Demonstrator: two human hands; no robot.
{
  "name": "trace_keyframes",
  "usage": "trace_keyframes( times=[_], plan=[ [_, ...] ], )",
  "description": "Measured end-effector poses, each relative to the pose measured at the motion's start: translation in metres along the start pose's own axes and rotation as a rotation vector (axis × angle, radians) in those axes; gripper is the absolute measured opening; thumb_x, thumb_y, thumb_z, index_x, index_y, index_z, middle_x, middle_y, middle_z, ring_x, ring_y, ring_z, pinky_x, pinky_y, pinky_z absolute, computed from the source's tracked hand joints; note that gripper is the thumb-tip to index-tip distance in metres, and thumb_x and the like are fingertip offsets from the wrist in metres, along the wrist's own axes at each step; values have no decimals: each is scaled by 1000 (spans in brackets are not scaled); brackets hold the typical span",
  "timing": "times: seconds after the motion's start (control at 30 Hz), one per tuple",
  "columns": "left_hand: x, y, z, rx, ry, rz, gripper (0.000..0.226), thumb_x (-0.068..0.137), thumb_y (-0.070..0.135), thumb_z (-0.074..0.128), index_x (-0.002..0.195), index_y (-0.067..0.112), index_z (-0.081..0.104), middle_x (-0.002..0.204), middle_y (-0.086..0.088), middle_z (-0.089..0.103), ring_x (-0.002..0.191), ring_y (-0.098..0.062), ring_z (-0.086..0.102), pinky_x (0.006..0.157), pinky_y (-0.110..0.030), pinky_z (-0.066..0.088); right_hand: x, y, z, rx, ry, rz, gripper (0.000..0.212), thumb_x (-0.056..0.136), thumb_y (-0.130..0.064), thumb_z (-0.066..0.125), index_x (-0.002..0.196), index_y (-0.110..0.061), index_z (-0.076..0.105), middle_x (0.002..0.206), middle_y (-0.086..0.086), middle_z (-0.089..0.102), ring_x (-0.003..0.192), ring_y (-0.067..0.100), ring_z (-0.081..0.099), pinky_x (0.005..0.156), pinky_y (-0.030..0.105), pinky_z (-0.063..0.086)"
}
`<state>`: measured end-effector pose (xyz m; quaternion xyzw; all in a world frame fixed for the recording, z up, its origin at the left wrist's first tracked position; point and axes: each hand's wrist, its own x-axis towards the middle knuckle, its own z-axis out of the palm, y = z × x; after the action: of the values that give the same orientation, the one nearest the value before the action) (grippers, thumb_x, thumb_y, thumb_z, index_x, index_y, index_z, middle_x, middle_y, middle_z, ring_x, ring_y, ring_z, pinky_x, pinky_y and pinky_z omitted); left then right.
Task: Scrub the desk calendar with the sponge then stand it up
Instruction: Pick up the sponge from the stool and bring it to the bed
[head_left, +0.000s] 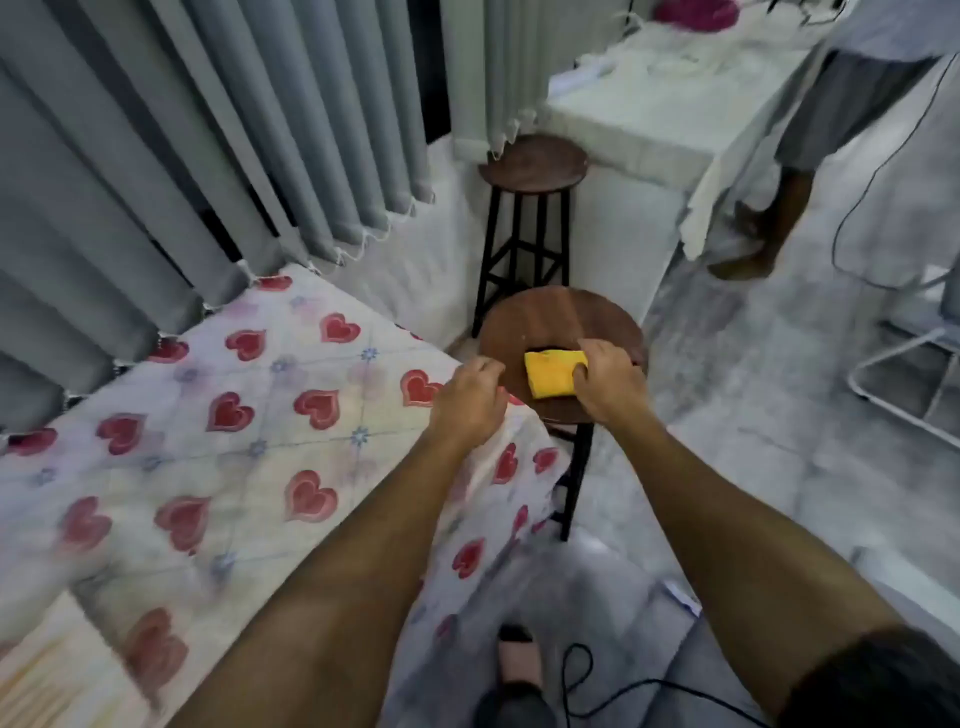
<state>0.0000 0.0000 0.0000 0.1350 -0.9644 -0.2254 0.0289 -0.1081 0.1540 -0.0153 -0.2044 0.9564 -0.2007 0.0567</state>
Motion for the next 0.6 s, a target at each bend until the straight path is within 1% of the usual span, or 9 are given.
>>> trace_keyframes(
  times=[0.1, 0.13, 0.2, 0.3, 0.37, 0.43, 0.47, 0.5, 0.6],
  plan=[
    [37, 13, 29, -248, -46, -137, 41, 92, 13, 50, 132, 7, 49, 135, -18, 52, 122, -34, 50, 101, -39, 41, 26, 25, 17, 1, -101, 119, 52, 93, -21, 47, 141, -7, 35, 144, 17, 40, 127, 39, 41, 102, 50, 41],
    [49, 16, 38, -295, -66, -188, 44, 91, 12, 50, 134, 6, 46, 135, -20, 51, 122, -34, 49, 101, -39, 40, 31, 32, 23, 11, -156, 164, 54, 93, -23, 47, 142, -7, 32, 144, 19, 38, 127, 41, 40, 101, 51, 41],
    [68, 21, 58, -344, -141, -274, 49, 92, 13, 50, 138, 3, 40, 138, -22, 48, 126, -35, 45, 104, -38, 38, 40, 44, 37, 47, -205, 226, 57, 93, -26, 48, 143, -8, 29, 144, 21, 37, 126, 42, 40, 99, 52, 40],
    [95, 23, 80, -282, -263, -322, 54, 92, 15, 50, 140, -3, 33, 140, -27, 43, 128, -39, 42, 102, -38, 36, 55, 50, 52, 84, -208, 244, 62, 92, -27, 52, 144, -6, 26, 140, 26, 38, 123, 46, 41, 98, 51, 40],
    [108, 24, 86, -284, -335, -379, 63, 92, 17, 49, 145, -2, 20, 144, -28, 37, 129, -42, 40, 103, -40, 37, 63, 50, 58, 141, -179, 297, 67, 91, -29, 56, 145, -6, 23, 139, 28, 39, 122, 47, 42, 100, 50, 38],
    [117, 24, 88, -317, -343, -484, 70, 92, 17, 49, 147, -1, 9, 145, -28, 34, 130, -42, 40, 105, -42, 37, 73, 48, 60, 211, -133, 378, 71, 90, -29, 60, 145, -6, 22, 140, 28, 39, 124, 46, 42, 102, 48, 38],
    [120, 24, 89, -333, -317, -538, 70, 92, 17, 49, 147, -1, 10, 144, -28, 37, 129, -42, 42, 104, -42, 38, 78, 48, 60, 237, -118, 421, 72, 89, -28, 62, 144, -6, 23, 140, 28, 39, 124, 45, 43, 102, 48, 39],
    [123, 23, 91, -346, -286, -581, 67, 91, 17, 50, 145, -2, 15, 142, -27, 41, 127, -41, 45, 102, -41, 39, 82, 48, 60, 252, -114, 459, 72, 87, -27, 65, 143, -7, 24, 140, 27, 39, 124, 45, 44, 101, 47, 40],
    [130, 21, 97, -408, -234, -694, 52, 90, 20, 54, 133, -3, 35, 135, -25, 51, 122, -40, 51, 97, -40, 43, 90, 51, 61, 269, -147, 510, 69, 84, -25, 69, 138, -7, 31, 133, 26, 48, 119, 43, 49, 95, 45, 44]
  ],
)
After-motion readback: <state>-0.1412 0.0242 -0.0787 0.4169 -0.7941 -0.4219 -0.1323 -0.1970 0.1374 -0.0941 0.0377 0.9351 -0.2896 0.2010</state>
